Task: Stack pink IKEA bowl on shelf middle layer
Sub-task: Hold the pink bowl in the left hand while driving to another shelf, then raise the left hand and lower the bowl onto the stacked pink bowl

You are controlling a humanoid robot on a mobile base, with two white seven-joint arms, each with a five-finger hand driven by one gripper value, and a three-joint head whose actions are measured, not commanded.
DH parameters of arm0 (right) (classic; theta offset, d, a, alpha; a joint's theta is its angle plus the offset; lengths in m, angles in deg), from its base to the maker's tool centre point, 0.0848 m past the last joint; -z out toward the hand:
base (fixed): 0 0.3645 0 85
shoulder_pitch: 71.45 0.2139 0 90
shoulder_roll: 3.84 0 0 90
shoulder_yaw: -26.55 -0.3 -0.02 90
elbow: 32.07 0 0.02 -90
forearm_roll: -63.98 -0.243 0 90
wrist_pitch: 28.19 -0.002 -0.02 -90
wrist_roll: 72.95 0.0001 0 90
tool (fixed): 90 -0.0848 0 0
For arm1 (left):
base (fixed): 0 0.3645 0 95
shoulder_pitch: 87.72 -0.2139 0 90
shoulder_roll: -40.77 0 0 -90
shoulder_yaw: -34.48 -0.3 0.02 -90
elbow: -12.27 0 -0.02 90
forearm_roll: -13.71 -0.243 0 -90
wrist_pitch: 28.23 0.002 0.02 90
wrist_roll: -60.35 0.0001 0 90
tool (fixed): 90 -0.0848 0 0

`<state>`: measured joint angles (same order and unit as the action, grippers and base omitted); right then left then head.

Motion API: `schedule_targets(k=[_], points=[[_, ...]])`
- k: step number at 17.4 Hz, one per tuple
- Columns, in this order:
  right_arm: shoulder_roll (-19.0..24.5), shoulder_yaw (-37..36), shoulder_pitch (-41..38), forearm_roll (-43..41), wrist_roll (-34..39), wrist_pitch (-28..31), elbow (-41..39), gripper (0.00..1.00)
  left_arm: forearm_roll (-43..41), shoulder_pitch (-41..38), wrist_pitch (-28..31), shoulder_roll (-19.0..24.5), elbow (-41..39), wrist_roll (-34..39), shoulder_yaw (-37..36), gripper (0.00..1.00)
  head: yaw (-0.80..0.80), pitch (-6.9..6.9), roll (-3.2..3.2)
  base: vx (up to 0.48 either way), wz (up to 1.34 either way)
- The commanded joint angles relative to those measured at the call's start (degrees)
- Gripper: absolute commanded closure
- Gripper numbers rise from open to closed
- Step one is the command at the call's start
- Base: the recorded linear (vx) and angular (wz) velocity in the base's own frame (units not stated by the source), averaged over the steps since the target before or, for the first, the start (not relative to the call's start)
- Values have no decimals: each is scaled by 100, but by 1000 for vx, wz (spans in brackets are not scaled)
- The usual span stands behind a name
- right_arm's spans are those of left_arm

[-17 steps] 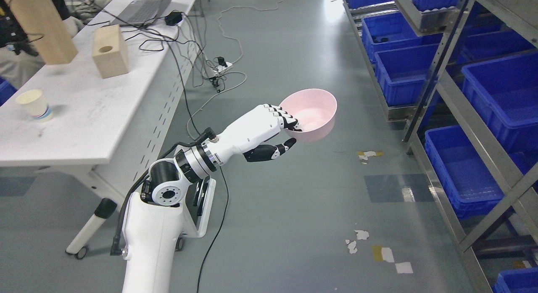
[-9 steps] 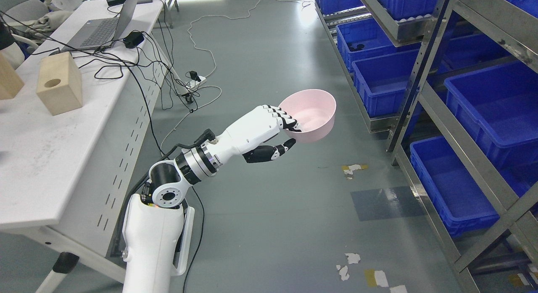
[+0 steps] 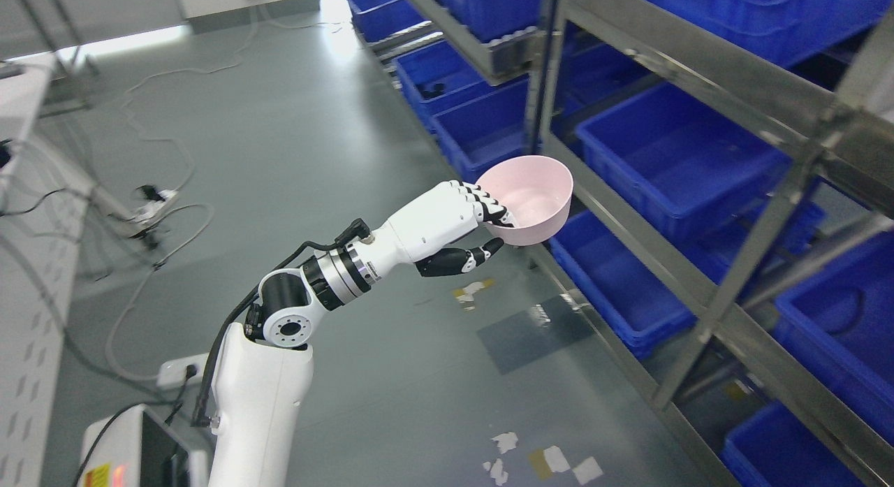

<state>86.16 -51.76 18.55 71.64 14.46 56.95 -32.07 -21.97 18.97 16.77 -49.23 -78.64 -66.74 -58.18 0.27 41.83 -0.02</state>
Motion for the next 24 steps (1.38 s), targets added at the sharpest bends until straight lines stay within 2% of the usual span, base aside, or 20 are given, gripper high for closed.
schedule_targets(k=[1, 3, 10, 18, 21, 24], points=[[-100, 0, -88, -1, -4, 3, -100, 0, 0, 1, 0, 100, -31, 1, -506, 98, 0, 0, 0, 132, -1065], [-100, 0, -88, -1, -4, 3, -100, 0, 0, 62, 0, 100, -58, 9, -743, 98, 0, 0, 0, 110, -1401], [-100, 0, -88, -1, -4, 3, -100, 0, 123, 212, 0, 100, -58, 1, -691, 97, 0, 0, 0, 85, -1384], [-100, 0, -88, -1, -4, 3, -100, 0, 246, 501, 0, 100, -41, 1, -559, 97, 0, -1, 0, 80, -522], [-100, 0, -88, -1, -4, 3, -100, 0, 246, 1115, 0, 100, -32, -17, -367, 97, 0, -1, 0, 64, -126], [-100, 0, -88, -1, -4, 3, -100, 0, 220, 2046, 7, 100, 65, -166, 72, 97, 0, -1, 0, 41, -59]])
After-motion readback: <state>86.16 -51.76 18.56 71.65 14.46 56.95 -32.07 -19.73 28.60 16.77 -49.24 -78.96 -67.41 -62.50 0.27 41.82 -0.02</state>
